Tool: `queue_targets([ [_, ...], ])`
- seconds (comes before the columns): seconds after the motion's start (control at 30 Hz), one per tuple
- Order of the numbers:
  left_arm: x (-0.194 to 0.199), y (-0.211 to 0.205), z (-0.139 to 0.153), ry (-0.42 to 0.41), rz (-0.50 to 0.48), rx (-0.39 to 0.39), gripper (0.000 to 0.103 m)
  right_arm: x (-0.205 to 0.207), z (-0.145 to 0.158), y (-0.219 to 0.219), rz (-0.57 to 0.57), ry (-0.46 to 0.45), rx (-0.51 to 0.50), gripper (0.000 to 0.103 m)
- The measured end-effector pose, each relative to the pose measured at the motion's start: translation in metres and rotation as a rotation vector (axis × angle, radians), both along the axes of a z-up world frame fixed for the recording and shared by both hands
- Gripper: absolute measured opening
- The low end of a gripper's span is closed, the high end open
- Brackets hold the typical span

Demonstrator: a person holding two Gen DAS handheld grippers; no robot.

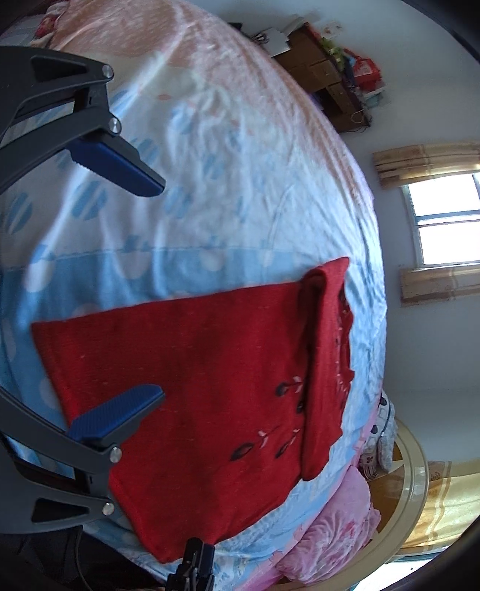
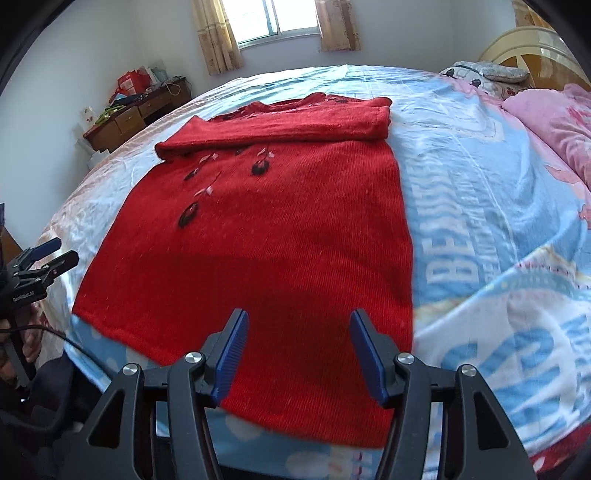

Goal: Fold small clothes
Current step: 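Move both open tools over the sweater toward its hem, then close the left tool on the sweater hem while the right tool grasps the hem too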

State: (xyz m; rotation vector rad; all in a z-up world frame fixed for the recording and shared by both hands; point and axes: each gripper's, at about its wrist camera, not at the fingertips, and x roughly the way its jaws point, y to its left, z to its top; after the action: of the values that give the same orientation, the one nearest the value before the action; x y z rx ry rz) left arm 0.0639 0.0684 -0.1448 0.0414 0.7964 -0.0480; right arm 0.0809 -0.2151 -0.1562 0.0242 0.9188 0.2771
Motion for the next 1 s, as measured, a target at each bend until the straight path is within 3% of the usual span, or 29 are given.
queue_targets([
  [0.23,-0.012,-0.003,-0.011,0.072,-0.037,-0.09,0.098,-0.011,-0.001,0.002,0.009,-0.016,-0.019,0.061],
  [0.4,-0.015,-0.006,-0.028,0.169,-0.056,-0.158,0.076,-0.011,-0.002,-0.001,0.002,-0.018,-0.009,0.061],
  [0.47,-0.014,-0.004,-0.034,0.203,-0.05,-0.187,0.074,-0.011,-0.002,-0.001,0.0,-0.015,-0.005,0.061],
  [0.53,-0.016,-0.004,-0.034,0.199,-0.047,-0.192,0.074,-0.011,-0.003,-0.002,-0.001,-0.016,-0.005,0.062],
  [0.77,-0.021,-0.004,-0.033,0.215,-0.062,-0.21,0.058,-0.011,-0.004,-0.004,-0.01,-0.011,0.0,0.062],
  [0.83,-0.022,-0.007,-0.033,0.214,-0.077,-0.201,0.05,-0.011,-0.003,-0.006,-0.017,-0.014,0.003,0.062],
  [0.97,-0.022,-0.008,-0.032,0.196,-0.085,-0.159,0.009,-0.011,0.003,-0.018,-0.061,-0.009,-0.001,0.062],
  [1.0,-0.022,-0.007,-0.031,0.195,-0.097,-0.174,0.009,-0.011,0.005,-0.023,-0.077,-0.006,-0.002,0.062],
])
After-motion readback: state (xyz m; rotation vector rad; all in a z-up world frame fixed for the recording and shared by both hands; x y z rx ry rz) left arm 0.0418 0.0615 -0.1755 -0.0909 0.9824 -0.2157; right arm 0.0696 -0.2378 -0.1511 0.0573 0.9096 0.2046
